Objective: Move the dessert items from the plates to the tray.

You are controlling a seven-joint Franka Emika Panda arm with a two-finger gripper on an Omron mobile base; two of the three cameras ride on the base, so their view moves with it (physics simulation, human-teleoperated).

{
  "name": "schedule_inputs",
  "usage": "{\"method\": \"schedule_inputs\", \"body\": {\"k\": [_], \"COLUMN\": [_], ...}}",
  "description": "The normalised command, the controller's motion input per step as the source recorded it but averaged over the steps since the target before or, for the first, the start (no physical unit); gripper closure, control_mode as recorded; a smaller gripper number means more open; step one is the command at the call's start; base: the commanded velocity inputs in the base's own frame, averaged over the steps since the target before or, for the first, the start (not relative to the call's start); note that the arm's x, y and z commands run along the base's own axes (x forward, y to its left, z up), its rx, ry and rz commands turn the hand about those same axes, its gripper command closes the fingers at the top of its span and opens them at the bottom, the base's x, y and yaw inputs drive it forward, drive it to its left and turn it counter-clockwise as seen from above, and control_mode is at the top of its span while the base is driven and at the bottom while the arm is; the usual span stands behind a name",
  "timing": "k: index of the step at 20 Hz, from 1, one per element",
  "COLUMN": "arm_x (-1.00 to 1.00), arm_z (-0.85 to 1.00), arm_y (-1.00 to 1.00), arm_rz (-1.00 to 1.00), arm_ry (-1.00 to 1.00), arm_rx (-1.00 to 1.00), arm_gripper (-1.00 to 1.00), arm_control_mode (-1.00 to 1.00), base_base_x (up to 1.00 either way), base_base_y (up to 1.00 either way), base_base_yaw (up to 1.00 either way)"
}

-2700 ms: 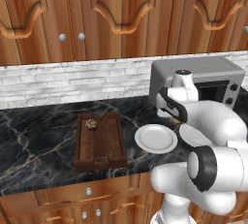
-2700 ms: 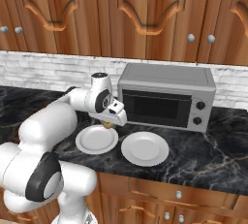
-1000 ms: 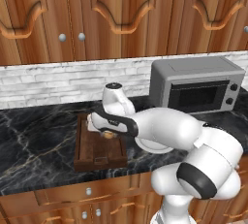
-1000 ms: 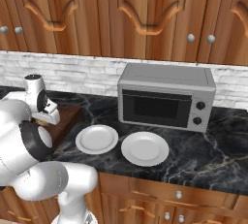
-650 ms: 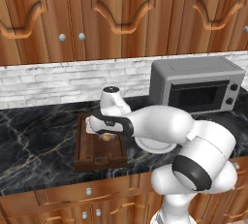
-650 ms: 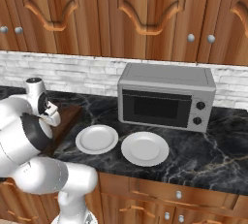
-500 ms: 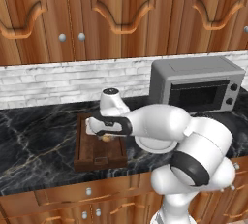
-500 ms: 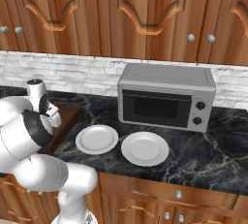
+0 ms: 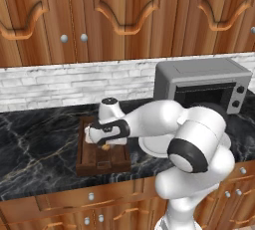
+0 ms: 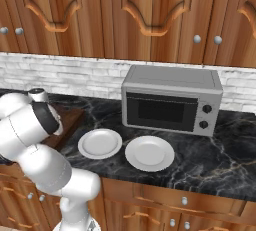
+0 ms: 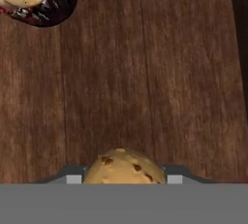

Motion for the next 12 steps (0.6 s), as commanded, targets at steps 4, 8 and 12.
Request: {"method": "schedule_inputs", "body": {"k": [4, 8, 12], "arm_x": [0.16, 0.16, 0.0], "arm_z": [-0.29, -0.24, -0.02], "arm_y": [0.07, 0.07, -0.04], "arm_rz": [0.0, 0.0, 0.0], "arm_ry": [0.0, 0.0, 0.0], "arm_rx": [0.0, 0.0, 0.0], "arm_gripper": [1.0, 1.0, -1.0], "arm_control_mode": [-1.0, -1.0, -1.0], "base_base_x": [0.0, 0.0, 0.0], "base_base_y": [0.0, 0.0, 0.0], "base_base_yaw": [0.0, 0.0, 0.0]}}
